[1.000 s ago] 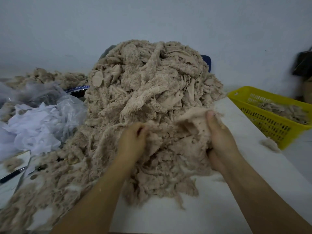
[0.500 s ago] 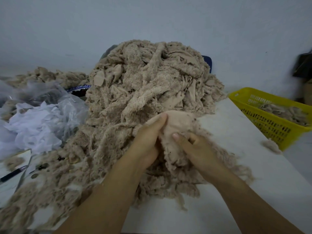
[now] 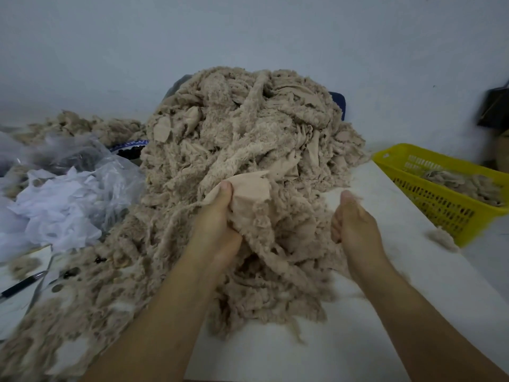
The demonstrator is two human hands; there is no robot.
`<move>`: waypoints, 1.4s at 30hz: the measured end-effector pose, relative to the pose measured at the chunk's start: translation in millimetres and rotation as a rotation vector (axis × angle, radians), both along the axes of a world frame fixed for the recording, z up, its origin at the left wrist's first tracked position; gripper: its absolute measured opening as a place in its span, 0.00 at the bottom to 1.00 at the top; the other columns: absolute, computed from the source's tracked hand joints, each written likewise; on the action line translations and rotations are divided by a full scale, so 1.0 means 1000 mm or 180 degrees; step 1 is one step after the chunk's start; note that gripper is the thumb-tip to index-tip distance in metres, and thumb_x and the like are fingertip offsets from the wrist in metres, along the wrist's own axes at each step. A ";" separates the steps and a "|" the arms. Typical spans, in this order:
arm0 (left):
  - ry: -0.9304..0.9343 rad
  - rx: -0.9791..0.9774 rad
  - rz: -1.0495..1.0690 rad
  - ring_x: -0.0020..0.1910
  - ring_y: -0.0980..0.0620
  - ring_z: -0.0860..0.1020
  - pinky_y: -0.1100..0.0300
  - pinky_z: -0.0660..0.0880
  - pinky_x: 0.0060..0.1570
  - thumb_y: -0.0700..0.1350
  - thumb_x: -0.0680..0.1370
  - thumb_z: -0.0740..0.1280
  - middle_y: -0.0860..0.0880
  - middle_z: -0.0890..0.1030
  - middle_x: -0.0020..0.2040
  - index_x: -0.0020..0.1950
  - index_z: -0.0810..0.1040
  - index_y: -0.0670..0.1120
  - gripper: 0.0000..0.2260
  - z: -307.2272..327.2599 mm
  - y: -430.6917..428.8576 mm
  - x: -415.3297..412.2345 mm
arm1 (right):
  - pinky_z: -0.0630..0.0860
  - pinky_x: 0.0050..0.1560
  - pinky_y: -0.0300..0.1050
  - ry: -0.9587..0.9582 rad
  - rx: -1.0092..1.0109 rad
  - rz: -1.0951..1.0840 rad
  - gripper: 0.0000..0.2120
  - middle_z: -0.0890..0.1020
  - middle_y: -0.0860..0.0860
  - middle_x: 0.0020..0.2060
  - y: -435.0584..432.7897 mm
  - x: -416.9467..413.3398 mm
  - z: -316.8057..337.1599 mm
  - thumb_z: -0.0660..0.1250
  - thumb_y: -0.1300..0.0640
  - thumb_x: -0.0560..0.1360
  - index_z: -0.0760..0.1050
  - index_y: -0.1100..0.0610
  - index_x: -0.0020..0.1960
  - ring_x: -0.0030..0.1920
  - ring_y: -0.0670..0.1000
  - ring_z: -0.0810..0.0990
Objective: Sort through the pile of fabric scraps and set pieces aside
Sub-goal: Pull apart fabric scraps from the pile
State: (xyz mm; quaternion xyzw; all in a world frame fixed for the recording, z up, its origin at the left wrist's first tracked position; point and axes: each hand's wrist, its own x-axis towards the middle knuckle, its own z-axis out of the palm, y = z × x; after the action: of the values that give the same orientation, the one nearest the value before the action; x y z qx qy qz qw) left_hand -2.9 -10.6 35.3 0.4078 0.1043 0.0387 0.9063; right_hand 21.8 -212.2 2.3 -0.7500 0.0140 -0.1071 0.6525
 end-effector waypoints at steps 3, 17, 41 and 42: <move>-0.0099 0.0045 -0.0375 0.56 0.46 0.83 0.53 0.82 0.53 0.45 0.84 0.60 0.40 0.84 0.57 0.62 0.79 0.38 0.15 -0.005 -0.008 -0.004 | 0.74 0.42 0.51 0.0426 0.0158 0.0348 0.31 0.79 0.48 0.26 0.002 -0.001 0.004 0.55 0.37 0.81 0.78 0.51 0.26 0.27 0.47 0.78; 0.0069 0.1274 -0.1037 0.26 0.52 0.79 0.63 0.73 0.23 0.38 0.78 0.62 0.43 0.80 0.31 0.49 0.83 0.40 0.09 -0.021 -0.028 -0.020 | 0.78 0.61 0.58 0.0655 0.1106 0.0712 0.26 0.83 0.56 0.57 0.038 0.002 0.022 0.67 0.41 0.77 0.77 0.59 0.65 0.57 0.56 0.83; -0.0212 0.1763 0.0631 0.37 0.54 0.82 0.50 0.78 0.42 0.60 0.80 0.62 0.52 0.84 0.36 0.40 0.81 0.54 0.16 -0.028 -0.046 -0.022 | 0.65 0.24 0.30 -0.0075 -0.1116 0.0253 0.27 0.70 0.44 0.18 0.037 0.003 0.003 0.50 0.31 0.76 0.67 0.48 0.29 0.23 0.42 0.70; -0.0174 0.1791 0.0652 0.39 0.54 0.82 0.51 0.78 0.43 0.61 0.79 0.62 0.53 0.84 0.37 0.42 0.82 0.53 0.16 -0.026 -0.046 -0.023 | 0.65 0.25 0.27 -0.0097 -0.1093 0.0243 0.26 0.70 0.44 0.18 0.037 0.004 0.002 0.51 0.33 0.77 0.62 0.50 0.29 0.23 0.41 0.70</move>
State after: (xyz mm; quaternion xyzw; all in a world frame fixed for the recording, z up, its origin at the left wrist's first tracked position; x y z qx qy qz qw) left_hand -26.2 -56.9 8.9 0.6291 0.1056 0.1683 0.7515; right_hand 26.2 -175.3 4.6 -0.8487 -0.0429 -0.0944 0.5185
